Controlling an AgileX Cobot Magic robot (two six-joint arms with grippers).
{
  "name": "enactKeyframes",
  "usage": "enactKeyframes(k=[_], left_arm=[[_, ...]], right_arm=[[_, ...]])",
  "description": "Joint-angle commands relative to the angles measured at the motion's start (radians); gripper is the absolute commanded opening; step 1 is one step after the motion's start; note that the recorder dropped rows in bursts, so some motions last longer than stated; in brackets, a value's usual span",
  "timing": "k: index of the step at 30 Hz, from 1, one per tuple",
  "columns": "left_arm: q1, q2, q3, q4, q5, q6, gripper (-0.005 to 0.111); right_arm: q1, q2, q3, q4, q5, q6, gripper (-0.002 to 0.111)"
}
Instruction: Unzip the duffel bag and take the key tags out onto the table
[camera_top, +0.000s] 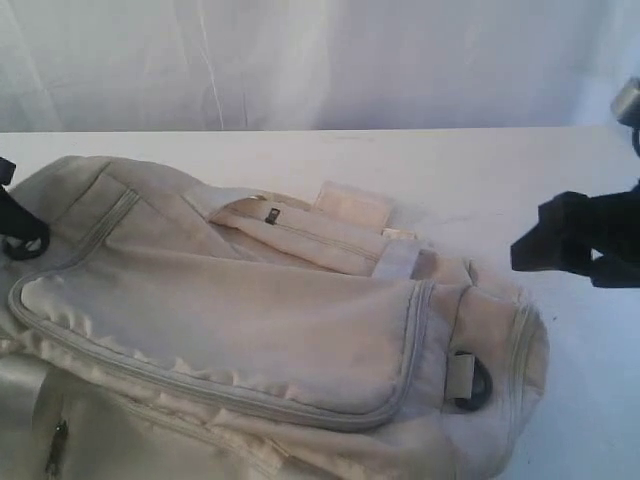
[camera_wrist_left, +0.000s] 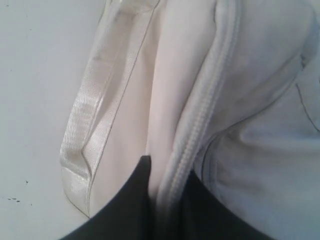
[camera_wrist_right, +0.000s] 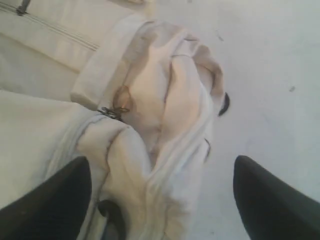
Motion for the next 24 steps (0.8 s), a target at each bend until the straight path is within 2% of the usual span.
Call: enactKeyframes(k=[1, 6, 8, 11, 15, 17, 24], left_arm=[[0.012, -0.032, 0.040, -0.061, 0.000, 0.035, 0.000], [0.012, -0.035, -0.001, -0.162, 0.091, 0.169, 0.000], [0.010, -0.035, -0.012, -0.170, 0.114, 0.194, 0.004], [0.010, -0.035, -0.018, -0.170, 0.137, 0.223, 0.022], [0.010, -0.035, -0.018, -0.149, 0.147, 0.226, 0.060], [0.010, -0.035, -0.018, -0.144, 0.147, 0.215, 0.068], [0.010, -0.035, -0.018, -0.144, 0.138, 0.215, 0.068]], right_arm=[[-0.008, 0.118, -0.073, 0.154, 0.002, -0.146, 0.073], [0.009, 0.294, -0.194, 0.252, 0.003, -0.222, 0.073], [0.023, 0.379, -0.251, 0.252, 0.002, -0.223, 0.073], [0.043, 0.496, -0.322, 0.266, 0.002, -0.223, 0.073], [0.073, 0.633, -0.415, 0.286, 0.032, -0.235, 0.073], [0.086, 0.686, -0.453, 0.303, 0.038, -0.235, 0.073], [0.111, 0.842, -0.569, 0.304, 0.122, -0.213, 0.073]])
